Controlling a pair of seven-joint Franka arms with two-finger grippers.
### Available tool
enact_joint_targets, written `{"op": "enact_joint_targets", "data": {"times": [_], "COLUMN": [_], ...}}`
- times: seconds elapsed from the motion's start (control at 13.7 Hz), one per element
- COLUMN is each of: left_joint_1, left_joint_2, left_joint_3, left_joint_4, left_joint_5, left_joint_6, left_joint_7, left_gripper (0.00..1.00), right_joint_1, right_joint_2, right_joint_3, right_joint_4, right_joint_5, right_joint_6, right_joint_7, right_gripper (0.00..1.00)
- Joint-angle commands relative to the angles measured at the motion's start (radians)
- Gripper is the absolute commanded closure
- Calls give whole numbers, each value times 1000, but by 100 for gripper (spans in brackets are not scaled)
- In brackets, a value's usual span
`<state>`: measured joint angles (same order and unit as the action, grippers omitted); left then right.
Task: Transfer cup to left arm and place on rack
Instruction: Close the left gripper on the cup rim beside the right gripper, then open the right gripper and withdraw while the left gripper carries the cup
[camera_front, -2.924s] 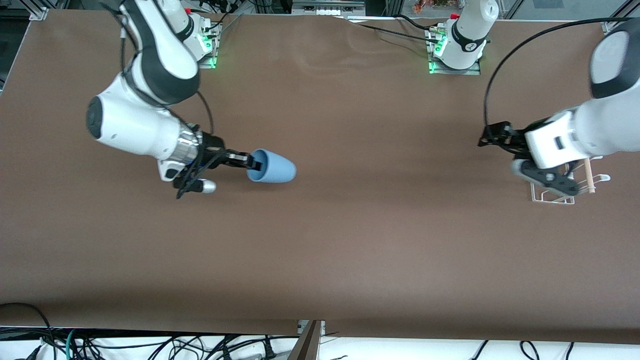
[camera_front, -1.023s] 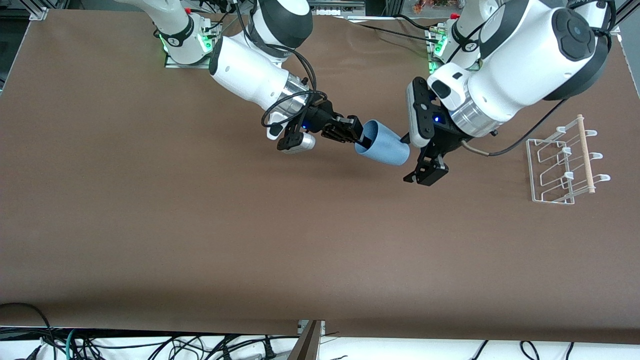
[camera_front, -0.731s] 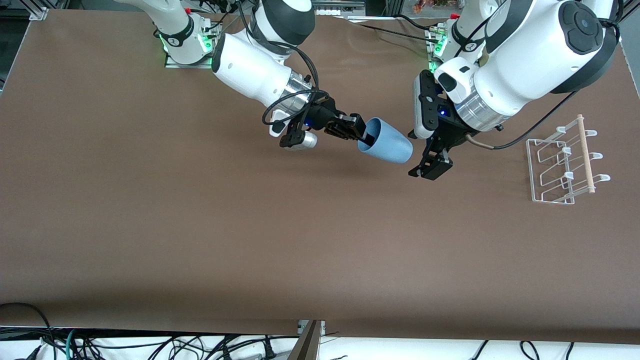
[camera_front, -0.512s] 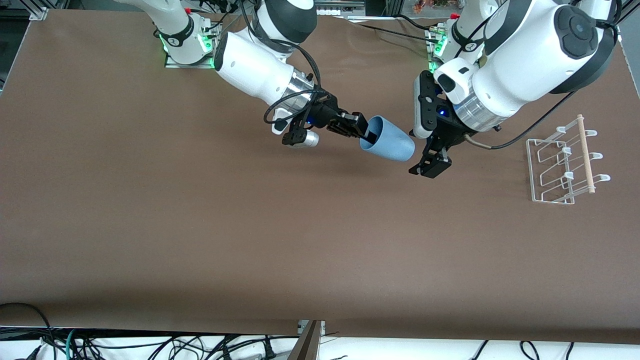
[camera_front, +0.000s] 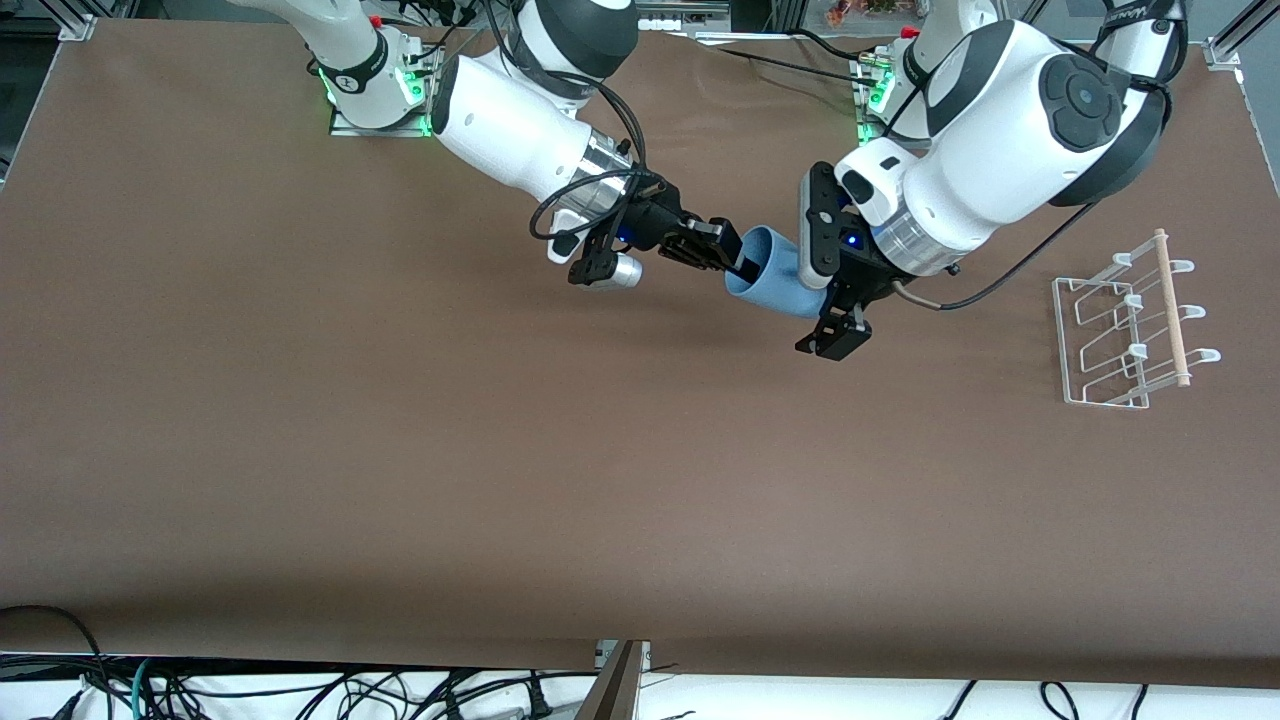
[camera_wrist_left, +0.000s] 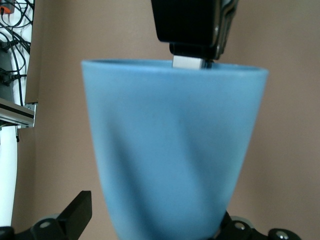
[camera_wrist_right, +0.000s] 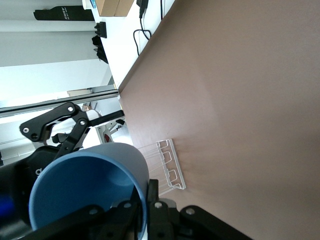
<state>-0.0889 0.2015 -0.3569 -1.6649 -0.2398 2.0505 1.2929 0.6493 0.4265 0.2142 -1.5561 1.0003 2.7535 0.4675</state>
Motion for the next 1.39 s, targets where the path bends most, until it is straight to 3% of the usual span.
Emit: {"op": "enact_joint_targets", "data": {"times": [0.0, 0.22, 0.37, 0.44, 0.51, 0.88, 0.95, 1.02, 1.32], "left_joint_1": [-18, -20, -22, -23, -23, -22, -20, -15, -8], "left_joint_2": [-10, -11, -11, -11, -11, -11, -11, -11, -8], "left_joint_3": [-10, -14, -16, -25, -27, -25, -24, -20, 22], "left_joint_4": [-9, -3, -3, -3, -3, 5, 8, 10, 46], "left_joint_5": [-13, -12, -12, -12, -13, -13, -12, -12, -12], "left_joint_6": [28, 27, 23, 22, 20, 13, 11, 8, -65], "left_joint_7": [-73, -102, -102, -101, -112, -147, -142, -138, -135], "left_gripper": [0, 1, 24, 49, 99, 100, 100, 100, 100], "right_joint_1": [20, 21, 23, 23, 23, 30, 30, 30, 29], "right_joint_2": [-17, -31, -29, -29, -29, -28, -28, -31, -49], "right_joint_3": [-4, -4, -3, -3, -3, -3, -4, -4, -6], "right_joint_4": [16, 16, 16, 16, 16, 16, 16, 16, 16], "right_joint_5": [23, 21, 14, 12, 12, 15, 12, -2, -25], "right_joint_6": [3, 3, 3, 3, 3, 3, 3, 3, 3], "right_joint_7": [5, 42, 33, 27, 26, 26, 34, 25, 22], "right_gripper": [100, 100, 100, 100, 100, 100, 79, 1, 0]}}
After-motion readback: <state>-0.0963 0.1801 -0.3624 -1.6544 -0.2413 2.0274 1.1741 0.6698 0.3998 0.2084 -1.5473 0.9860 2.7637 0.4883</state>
